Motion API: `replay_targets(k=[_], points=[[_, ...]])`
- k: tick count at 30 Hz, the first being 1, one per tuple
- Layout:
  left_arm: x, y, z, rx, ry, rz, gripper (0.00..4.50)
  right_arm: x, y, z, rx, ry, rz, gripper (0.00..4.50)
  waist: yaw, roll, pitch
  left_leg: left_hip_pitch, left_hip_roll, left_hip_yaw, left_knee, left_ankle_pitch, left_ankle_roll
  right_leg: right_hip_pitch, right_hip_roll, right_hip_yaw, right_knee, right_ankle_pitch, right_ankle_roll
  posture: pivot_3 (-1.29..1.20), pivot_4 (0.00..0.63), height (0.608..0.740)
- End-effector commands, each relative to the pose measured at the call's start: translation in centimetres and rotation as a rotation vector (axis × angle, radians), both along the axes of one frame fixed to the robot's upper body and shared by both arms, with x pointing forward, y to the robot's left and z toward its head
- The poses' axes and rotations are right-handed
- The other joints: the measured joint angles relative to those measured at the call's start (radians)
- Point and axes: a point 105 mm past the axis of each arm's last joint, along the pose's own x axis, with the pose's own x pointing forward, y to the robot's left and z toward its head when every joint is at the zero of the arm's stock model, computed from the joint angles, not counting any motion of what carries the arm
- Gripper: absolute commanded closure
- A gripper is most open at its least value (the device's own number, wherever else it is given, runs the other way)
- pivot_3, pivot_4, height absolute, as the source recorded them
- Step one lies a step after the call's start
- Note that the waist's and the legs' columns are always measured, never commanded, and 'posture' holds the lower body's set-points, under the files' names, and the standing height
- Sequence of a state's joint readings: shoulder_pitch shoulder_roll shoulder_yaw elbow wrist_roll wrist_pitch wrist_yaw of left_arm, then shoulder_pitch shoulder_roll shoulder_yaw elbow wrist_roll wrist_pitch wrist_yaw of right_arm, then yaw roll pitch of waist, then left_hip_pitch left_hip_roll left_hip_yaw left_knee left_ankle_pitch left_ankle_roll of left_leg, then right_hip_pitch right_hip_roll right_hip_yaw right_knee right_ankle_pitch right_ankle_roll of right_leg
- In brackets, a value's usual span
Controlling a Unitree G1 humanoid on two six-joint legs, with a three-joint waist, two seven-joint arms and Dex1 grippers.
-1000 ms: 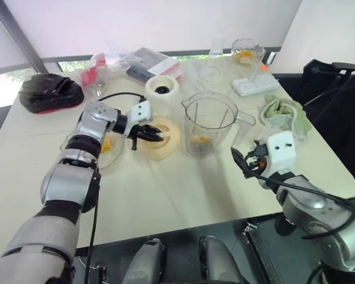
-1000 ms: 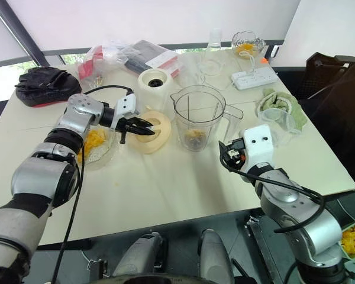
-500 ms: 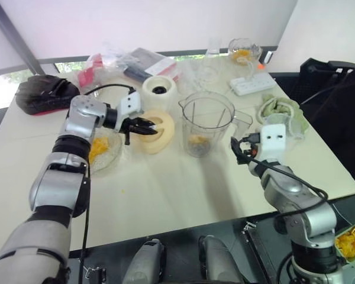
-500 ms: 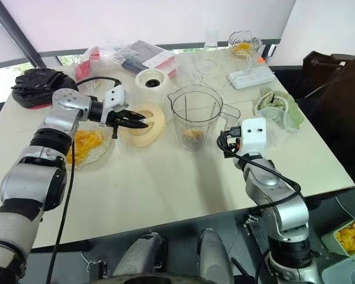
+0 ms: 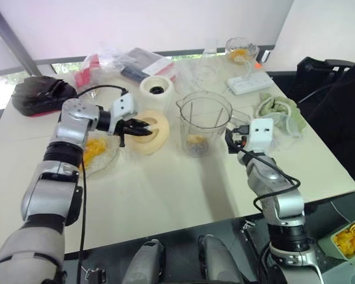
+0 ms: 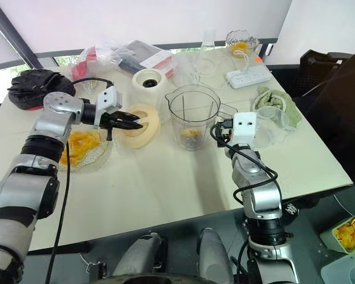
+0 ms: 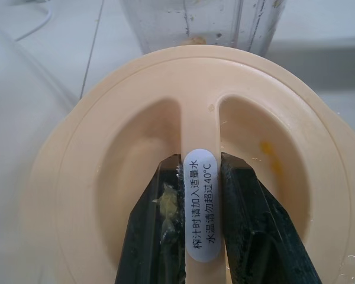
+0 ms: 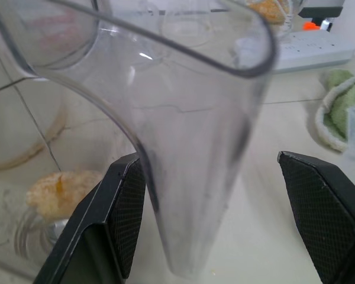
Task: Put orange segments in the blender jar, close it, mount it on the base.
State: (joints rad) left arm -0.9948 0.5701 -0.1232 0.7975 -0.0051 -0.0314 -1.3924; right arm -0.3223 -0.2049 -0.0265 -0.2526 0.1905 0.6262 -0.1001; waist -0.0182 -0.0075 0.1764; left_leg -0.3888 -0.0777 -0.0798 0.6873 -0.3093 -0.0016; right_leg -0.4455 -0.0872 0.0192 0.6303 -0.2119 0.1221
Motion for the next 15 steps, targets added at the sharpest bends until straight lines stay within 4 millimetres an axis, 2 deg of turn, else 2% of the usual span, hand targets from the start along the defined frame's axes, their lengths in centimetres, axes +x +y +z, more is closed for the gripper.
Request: replay_targets(k=[1,2,4,8,15], points=[[-0.1,0.5,1.9,-0.031,-0.066,0.010,4.24,0.4,0.1,1.1,-0.002,-0.061,-0.003,0.91,0.000,0.000,0.000,0.000,0.000,0.000,0.000,0.000,0.000,0.000,0.000,0.000,0.000,0.000,0.000,0.00,0.150,0.740],[-0.1,0.6,2.0,-0.032,-0.067,0.013,4.24,0.4,0.1,1.1,-0.002,-0.062,-0.006,0.91,0.000,0.000,0.000,0.000,0.000,0.000,0.000,0.000,0.000,0.000,0.000,0.000,0.000,0.000,0.000,0.00,0.150,0.740],[-0.2,0.8,2.3,-0.036,-0.074,0.020,4.24,0.4,0.0,1.0,0.000,-0.065,-0.007,1.42,-0.001,0.000,0.000,0.000,0.000,0.000,0.000,0.000,0.000,0.000,0.000,0.000,0.000,0.000,0.000,0.00,0.150,0.740],[-0.3,1.4,3.7,-0.055,-0.090,0.036,4.24,0.6,0.2,0.9,0.001,-0.064,0.000,3.25,-0.001,0.000,0.000,0.000,0.000,0.000,0.000,0.000,-0.001,0.000,0.000,0.000,0.000,0.000,0.000,0.00,0.150,0.740],[-0.4,1.9,9.5,-0.078,-0.140,-0.017,4.24,1.0,1.0,1.0,0.006,-0.068,0.048,3.25,0.003,0.000,0.000,0.000,0.000,0.000,0.000,0.000,-0.001,0.000,0.000,0.000,0.000,0.000,0.000,0.00,0.150,0.740]])
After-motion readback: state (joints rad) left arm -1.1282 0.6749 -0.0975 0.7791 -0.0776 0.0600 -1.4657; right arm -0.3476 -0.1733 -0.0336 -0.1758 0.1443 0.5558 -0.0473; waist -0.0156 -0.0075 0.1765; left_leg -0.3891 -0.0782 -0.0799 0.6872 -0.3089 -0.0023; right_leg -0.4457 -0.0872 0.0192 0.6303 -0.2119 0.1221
